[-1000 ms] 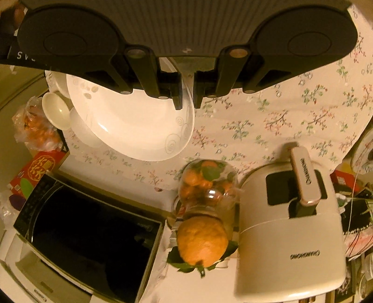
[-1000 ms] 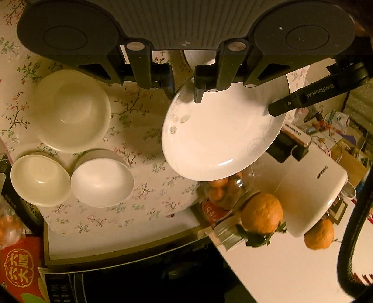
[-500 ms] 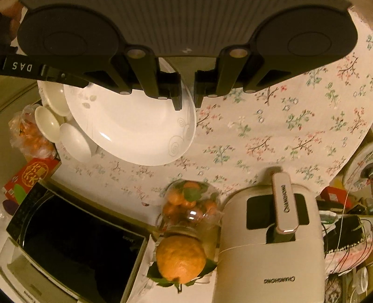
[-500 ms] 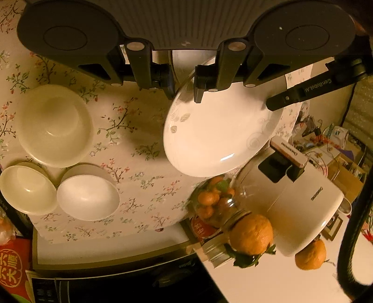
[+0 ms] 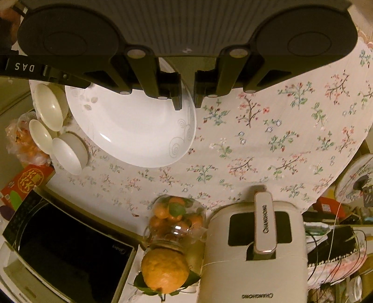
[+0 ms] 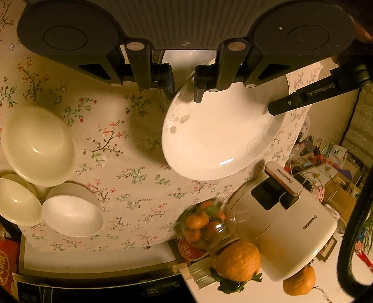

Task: Organize plates and bowls
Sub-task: 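Lift the held white plates away from the microwave with both tools, then carry the held white plates over the tablecloth with both tools, then lower the held white plates onto the tablecloth with both tools, then open both tools and release the white plates, then move both tools toward the cream-white bowls by the microwave, then grasp a white bowl rim with left tool while right tool grasps another bowl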

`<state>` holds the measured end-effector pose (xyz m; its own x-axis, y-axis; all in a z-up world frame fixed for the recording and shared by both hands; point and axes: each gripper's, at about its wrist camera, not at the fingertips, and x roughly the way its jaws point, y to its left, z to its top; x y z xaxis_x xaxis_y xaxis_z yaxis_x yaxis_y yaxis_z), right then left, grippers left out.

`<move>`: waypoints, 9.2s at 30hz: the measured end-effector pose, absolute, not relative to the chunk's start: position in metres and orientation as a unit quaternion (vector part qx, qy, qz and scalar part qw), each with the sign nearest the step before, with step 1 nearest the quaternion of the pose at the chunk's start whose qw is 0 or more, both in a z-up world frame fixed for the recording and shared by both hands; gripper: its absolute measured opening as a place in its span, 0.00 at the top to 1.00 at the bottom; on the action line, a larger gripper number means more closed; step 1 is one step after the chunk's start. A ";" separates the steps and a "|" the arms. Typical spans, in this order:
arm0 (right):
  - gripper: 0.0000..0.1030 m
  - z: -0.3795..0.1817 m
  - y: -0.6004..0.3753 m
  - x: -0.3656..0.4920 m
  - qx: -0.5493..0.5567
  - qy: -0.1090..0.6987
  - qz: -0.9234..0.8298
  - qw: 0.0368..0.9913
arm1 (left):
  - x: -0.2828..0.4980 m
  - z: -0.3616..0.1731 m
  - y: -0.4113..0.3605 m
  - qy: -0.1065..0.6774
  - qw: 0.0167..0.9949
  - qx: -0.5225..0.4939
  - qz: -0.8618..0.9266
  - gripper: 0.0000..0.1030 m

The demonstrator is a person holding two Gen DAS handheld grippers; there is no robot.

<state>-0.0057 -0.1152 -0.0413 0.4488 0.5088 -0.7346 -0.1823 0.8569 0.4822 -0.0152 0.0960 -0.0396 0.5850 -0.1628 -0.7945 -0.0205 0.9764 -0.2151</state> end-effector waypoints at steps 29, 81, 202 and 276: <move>0.82 -0.055 -0.097 -0.034 0.146 0.534 0.209 0.806 | -0.039 -0.057 0.098 0.482 0.874 -0.061 -0.035 0.91; 0.82 -0.050 -0.077 -0.036 0.064 0.516 0.181 0.835 | -0.049 -0.070 0.062 0.459 0.886 0.069 -0.002 0.89; 0.45 -0.027 -0.094 -0.036 0.019 0.430 0.221 0.875 | -0.034 -0.042 0.046 0.428 0.900 0.076 -0.016 0.71; 0.74 -0.083 -0.262 0.113 0.330 0.453 0.005 0.828 | 0.146 -0.090 -0.129 0.440 0.886 0.011 -0.146 0.61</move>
